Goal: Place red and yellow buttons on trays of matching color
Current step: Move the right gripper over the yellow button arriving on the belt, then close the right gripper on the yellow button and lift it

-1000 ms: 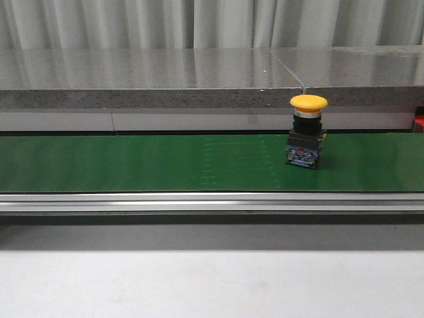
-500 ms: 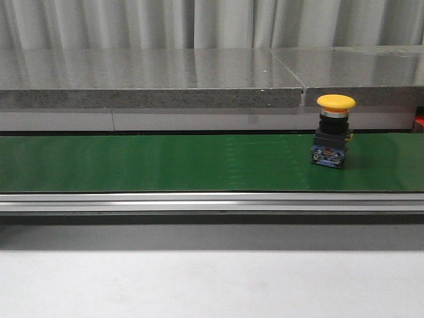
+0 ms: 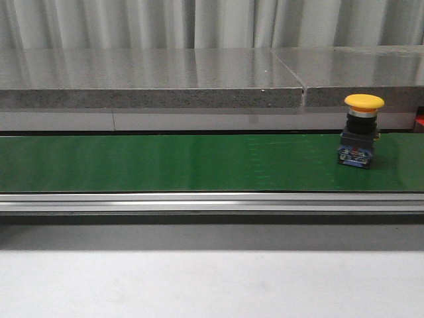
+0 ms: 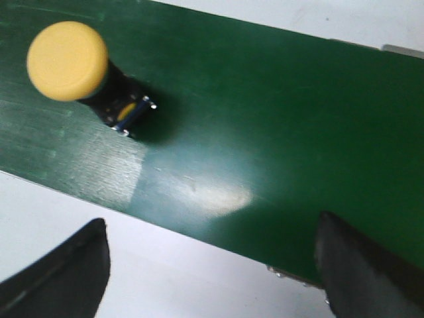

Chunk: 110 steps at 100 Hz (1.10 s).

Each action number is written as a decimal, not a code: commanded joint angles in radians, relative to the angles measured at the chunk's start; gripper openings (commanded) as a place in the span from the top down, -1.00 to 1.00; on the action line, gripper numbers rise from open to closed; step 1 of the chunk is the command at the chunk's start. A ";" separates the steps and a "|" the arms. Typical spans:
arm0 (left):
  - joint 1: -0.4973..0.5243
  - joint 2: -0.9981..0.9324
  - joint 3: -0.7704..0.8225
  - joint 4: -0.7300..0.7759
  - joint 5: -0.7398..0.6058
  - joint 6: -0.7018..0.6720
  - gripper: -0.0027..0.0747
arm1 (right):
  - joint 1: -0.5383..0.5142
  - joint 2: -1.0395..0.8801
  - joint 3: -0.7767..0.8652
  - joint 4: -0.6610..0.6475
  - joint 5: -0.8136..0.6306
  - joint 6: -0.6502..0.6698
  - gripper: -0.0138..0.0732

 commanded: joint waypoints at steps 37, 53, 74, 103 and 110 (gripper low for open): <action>-0.008 0.002 -0.027 -0.009 -0.080 -0.001 0.98 | 0.128 0.101 -0.032 0.040 -0.173 -0.016 -0.75; -0.008 0.002 -0.027 -0.009 -0.080 -0.001 0.98 | 0.147 0.131 -0.034 0.045 -0.244 -0.016 -0.75; -0.008 0.002 -0.027 -0.009 -0.080 -0.001 0.98 | 0.155 0.177 -0.054 0.050 -0.295 -0.016 -0.75; -0.008 0.002 -0.027 -0.009 -0.080 -0.001 0.98 | 0.155 0.197 -0.072 0.051 -0.316 -0.016 -0.36; -0.008 0.002 -0.027 -0.009 -0.080 -0.001 0.98 | 0.155 0.197 -0.072 0.051 -0.313 -0.015 -0.02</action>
